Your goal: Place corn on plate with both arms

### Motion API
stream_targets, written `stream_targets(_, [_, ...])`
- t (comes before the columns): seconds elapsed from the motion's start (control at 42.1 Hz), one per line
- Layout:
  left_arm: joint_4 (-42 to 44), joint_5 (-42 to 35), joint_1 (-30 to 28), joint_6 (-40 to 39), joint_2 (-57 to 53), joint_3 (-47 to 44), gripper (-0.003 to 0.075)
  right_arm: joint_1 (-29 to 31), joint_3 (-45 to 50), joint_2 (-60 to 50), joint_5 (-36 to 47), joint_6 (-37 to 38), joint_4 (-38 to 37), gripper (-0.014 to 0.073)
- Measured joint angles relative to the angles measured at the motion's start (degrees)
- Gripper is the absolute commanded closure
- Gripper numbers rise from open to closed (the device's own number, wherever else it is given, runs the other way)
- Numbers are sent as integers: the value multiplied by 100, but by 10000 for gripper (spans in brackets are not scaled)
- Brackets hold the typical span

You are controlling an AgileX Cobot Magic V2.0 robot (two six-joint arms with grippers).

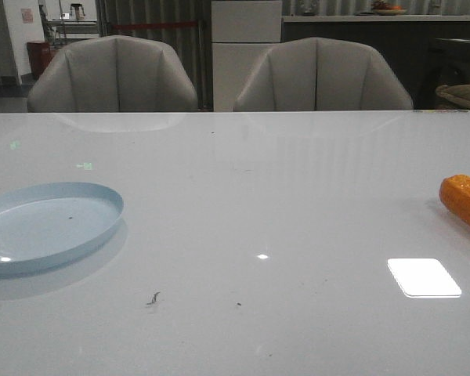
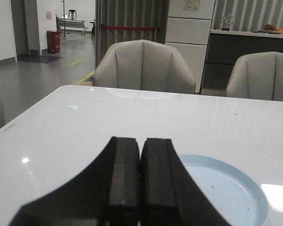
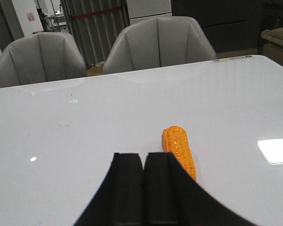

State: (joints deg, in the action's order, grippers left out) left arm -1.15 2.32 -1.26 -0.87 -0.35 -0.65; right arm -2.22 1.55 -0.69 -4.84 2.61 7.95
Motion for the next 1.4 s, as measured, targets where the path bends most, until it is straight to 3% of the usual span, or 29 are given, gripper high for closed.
stream_targets(0.452, [0, -119, 0, 0, 0, 0, 626, 0, 0, 0, 10, 0, 0, 527])
stream_targets(0.666, [0, -950, 0, 0, 0, 0, 626, 0, 0, 0, 187, 0, 0, 527])
stream_targets(0.832, [0, -1545, 0, 0, 0, 0, 626, 0, -60, 0, 916, 0, 0, 529])
stream_targets(1.07, [24, -873, 0, 0, 161, 844, 626, 0, -1560, 264, 331, 0, -373, 535])
stream_targets(1.403, [522, -596, 0, 0, 2442, 2457, 626, 0, -3226, 2872, 179, 0, -826, 535])
